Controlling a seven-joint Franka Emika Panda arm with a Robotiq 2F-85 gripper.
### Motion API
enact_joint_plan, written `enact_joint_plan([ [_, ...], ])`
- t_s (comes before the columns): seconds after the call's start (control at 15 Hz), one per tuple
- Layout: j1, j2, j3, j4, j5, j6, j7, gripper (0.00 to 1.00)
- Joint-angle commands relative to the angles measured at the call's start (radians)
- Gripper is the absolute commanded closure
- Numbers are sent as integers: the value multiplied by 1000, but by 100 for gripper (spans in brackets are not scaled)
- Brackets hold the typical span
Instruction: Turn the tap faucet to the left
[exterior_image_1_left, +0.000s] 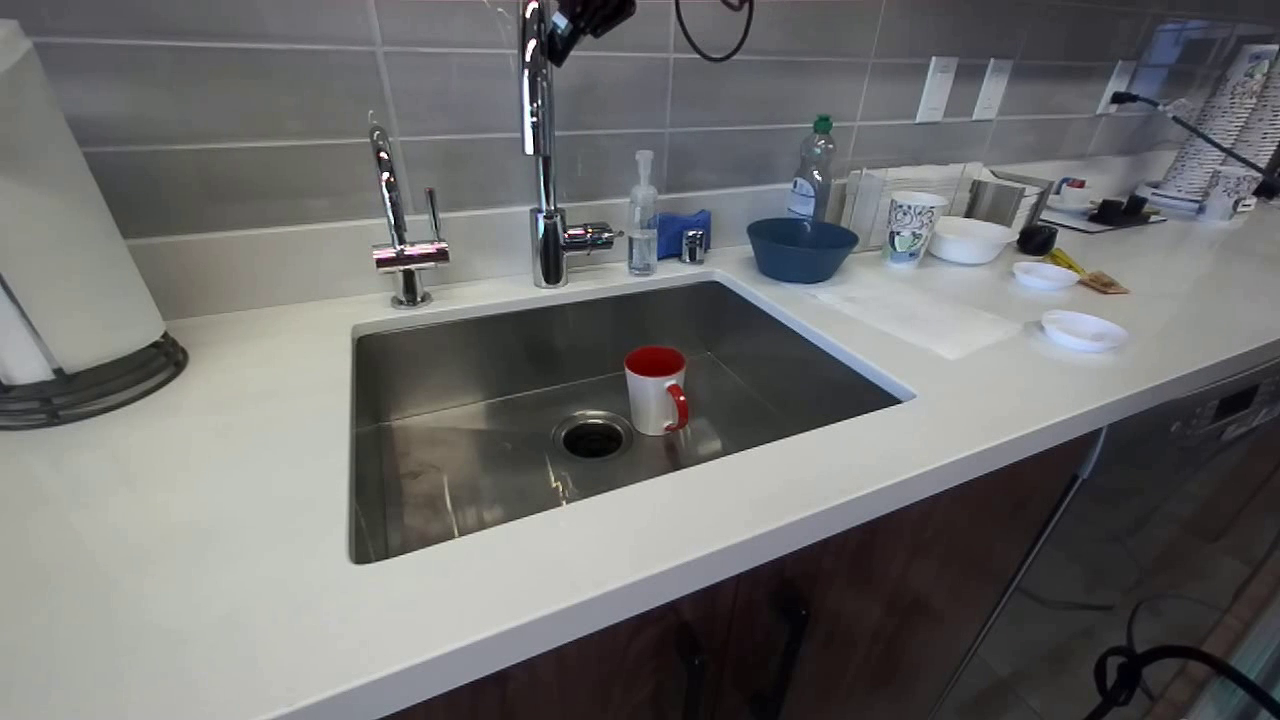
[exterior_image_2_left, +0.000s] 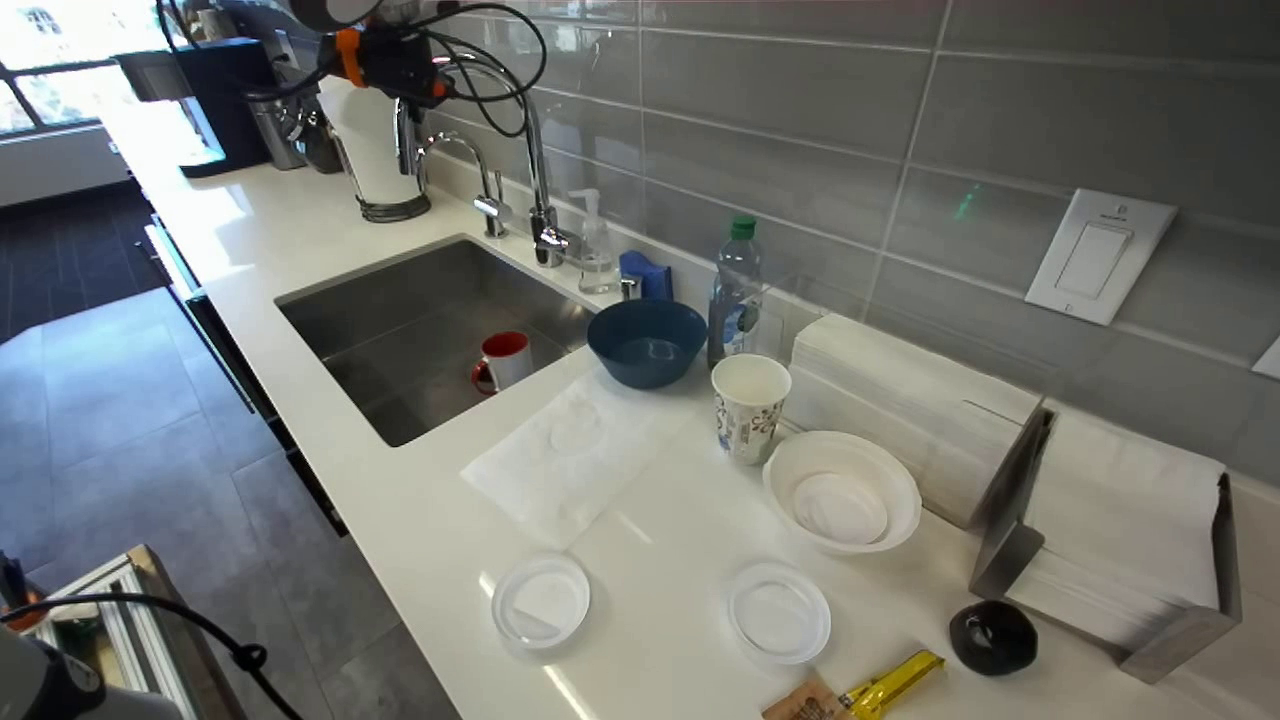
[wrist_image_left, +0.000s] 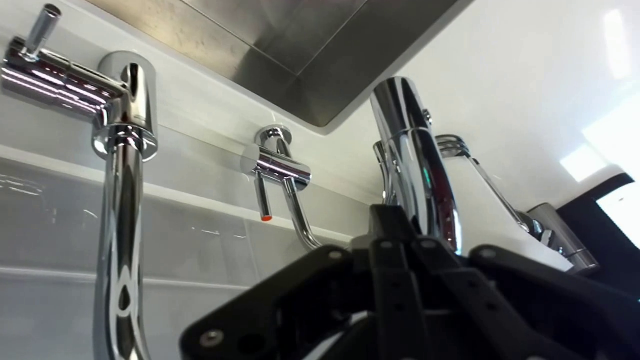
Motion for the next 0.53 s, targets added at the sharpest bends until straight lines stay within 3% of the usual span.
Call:
enact_joint_plan([
  [0.0, 5, 126, 40, 131, 33, 27, -55, 100],
  [0.27, 0, 169, 57, 167, 7, 20, -20, 100],
  [0.47, 22, 72, -28, 49, -97, -34, 185, 100],
])
